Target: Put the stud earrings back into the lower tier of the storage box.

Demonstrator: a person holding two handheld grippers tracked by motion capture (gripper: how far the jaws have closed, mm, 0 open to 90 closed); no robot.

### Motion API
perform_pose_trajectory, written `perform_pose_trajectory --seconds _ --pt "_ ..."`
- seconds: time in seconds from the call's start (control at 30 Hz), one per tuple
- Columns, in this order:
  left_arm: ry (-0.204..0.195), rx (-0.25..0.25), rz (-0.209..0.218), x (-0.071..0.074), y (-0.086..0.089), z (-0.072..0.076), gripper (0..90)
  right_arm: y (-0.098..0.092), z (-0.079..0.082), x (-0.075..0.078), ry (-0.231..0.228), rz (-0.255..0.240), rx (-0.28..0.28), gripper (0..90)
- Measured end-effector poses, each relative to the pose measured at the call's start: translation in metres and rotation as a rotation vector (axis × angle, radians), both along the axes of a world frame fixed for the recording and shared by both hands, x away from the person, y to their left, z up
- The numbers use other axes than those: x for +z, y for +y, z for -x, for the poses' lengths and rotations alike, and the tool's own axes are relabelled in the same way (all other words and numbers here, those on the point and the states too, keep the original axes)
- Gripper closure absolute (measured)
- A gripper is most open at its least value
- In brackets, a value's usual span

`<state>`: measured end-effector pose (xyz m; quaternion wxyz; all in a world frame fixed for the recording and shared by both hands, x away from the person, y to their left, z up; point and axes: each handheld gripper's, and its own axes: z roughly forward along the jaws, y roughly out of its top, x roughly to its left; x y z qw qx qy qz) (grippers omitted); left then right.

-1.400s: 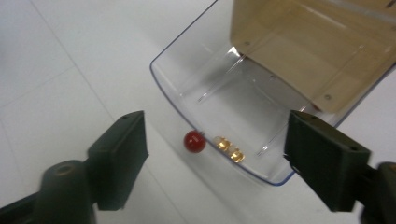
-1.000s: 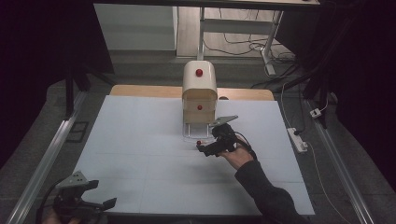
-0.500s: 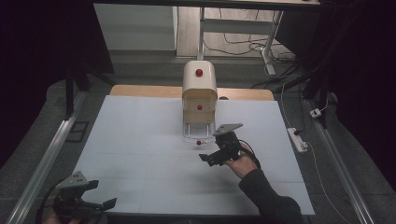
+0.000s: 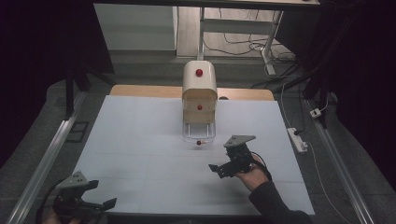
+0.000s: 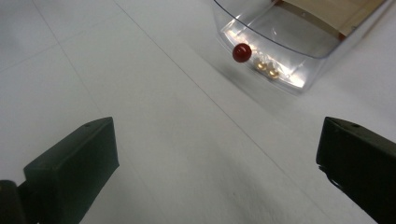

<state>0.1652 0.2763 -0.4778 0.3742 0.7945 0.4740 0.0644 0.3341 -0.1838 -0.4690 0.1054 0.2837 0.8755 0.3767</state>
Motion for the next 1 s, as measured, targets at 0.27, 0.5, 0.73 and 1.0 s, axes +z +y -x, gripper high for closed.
perform_pose_trajectory --seconds 0.27,0.5,0.73,1.0 --pt "0.001 0.000 0.001 0.000 0.000 0.000 1.1 -0.018 0.014 0.001 0.007 0.017 -0.025 0.0" --pt "0.002 0.000 0.002 0.000 0.000 0.000 0.9 -0.035 0.026 0.000 0.026 0.028 -0.044 0.0" --pt "0.003 0.001 0.002 0.000 0.000 0.000 0.7 -0.054 0.039 0.002 0.033 0.006 -0.086 0.0" --pt "0.009 -0.001 -0.005 0.000 0.000 -0.001 0.8 -0.074 0.055 0.004 0.039 -0.015 -0.150 0.0"
